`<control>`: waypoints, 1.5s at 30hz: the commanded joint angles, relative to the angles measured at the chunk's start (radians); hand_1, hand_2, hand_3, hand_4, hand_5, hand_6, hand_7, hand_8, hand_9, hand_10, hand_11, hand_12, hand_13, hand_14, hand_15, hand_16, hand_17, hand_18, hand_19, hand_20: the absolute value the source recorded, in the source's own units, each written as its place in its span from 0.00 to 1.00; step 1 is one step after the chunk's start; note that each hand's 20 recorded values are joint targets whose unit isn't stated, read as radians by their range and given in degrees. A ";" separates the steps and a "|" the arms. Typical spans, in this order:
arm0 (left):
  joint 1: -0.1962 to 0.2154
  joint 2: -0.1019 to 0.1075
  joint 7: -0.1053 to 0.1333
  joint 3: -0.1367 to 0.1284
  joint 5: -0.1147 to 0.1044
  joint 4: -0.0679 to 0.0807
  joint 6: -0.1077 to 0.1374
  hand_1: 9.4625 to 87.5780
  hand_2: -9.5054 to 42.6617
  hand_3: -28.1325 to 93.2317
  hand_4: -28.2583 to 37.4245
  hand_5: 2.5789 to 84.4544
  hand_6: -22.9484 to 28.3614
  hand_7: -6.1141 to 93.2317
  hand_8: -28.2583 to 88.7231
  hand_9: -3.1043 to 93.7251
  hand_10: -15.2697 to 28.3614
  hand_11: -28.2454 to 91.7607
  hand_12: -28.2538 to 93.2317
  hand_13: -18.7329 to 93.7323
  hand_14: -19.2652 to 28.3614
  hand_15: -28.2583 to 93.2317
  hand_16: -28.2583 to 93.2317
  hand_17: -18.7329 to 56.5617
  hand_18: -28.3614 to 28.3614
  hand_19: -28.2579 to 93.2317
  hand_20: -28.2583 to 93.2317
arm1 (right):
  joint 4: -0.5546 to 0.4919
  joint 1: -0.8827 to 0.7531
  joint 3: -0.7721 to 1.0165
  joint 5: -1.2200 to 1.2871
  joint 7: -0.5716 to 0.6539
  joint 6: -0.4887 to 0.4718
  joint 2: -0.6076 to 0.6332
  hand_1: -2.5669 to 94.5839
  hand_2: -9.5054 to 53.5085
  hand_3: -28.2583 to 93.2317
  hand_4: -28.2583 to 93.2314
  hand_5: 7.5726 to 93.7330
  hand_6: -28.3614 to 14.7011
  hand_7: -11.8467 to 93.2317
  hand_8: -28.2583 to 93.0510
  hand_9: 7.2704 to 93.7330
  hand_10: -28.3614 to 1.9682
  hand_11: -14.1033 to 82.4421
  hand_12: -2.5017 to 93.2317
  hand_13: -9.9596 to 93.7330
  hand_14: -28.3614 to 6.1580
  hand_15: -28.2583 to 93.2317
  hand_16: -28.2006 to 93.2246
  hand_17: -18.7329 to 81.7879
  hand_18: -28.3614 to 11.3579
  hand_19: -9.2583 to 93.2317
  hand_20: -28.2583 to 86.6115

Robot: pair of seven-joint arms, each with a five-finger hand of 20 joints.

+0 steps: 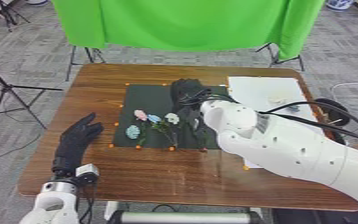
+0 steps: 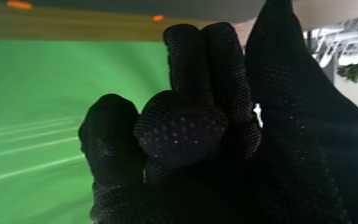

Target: Arrange flowers

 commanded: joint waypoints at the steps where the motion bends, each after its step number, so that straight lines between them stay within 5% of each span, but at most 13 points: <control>1: 0.014 0.003 -0.016 0.000 0.002 -0.001 -0.012 0.19 0.00 0.83 0.07 0.50 0.46 0.19 0.18 0.51 0.64 0.38 0.31 0.51 0.73 0.34 0.23 0.36 0.71 0.26 0.37 | -0.017 0.022 0.052 -0.001 0.015 0.037 0.024 0.53 0.00 0.75 0.09 0.71 0.71 0.34 0.26 0.76 0.56 0.30 0.20 0.96 0.76 0.77 0.48 0.82 0.37 1.00 0.76; 12: 0.008 0.002 -0.016 0.004 0.004 0.001 -0.016 0.19 0.00 0.83 0.07 0.50 0.45 0.19 0.18 0.51 0.64 0.38 0.31 0.51 0.73 0.34 0.23 0.36 0.71 0.26 0.37 | -0.050 0.009 0.125 -0.033 0.020 0.046 0.088 0.52 0.00 0.76 0.09 0.71 0.70 0.33 0.26 0.76 0.55 0.30 0.20 0.96 0.76 0.77 0.48 0.82 0.37 1.00 0.76; 22: 0.028 -0.008 -0.005 -0.004 0.004 -0.004 -0.005 0.19 0.00 0.83 0.07 0.50 0.45 0.19 0.18 0.51 0.64 0.38 0.31 0.51 0.73 0.34 0.23 0.36 0.71 0.26 0.37 | -0.164 -0.155 0.370 -0.070 0.108 -0.042 0.309 0.31 0.00 0.79 0.10 0.57 0.66 0.25 0.16 0.63 0.44 0.25 0.21 0.91 0.68 0.77 0.48 0.77 0.31 1.00 0.75; 33: 0.037 -0.014 -0.009 -0.002 0.010 -0.009 -0.010 0.19 0.00 0.83 0.07 0.49 0.45 0.19 0.18 0.50 0.64 0.38 0.31 0.51 0.74 0.35 0.23 0.36 0.71 0.26 0.37 | -0.073 -0.329 0.566 -0.033 0.238 -0.327 0.363 0.16 0.00 0.71 0.13 0.37 0.59 0.15 0.20 0.43 0.26 0.19 0.18 0.88 0.58 0.74 0.46 0.73 0.24 1.00 0.68; 45: 0.034 -0.013 -0.007 0.000 0.010 -0.009 -0.012 0.19 0.00 0.83 0.07 0.49 0.45 0.19 0.18 0.50 0.64 0.37 0.31 0.51 0.74 0.35 0.23 0.36 0.71 0.26 0.37 | 0.020 -0.417 0.647 -0.022 0.299 -0.363 0.386 0.14 0.00 0.70 0.11 0.31 0.61 0.13 0.21 0.36 0.18 0.18 0.16 0.88 0.56 0.73 0.46 0.73 0.22 1.00 0.65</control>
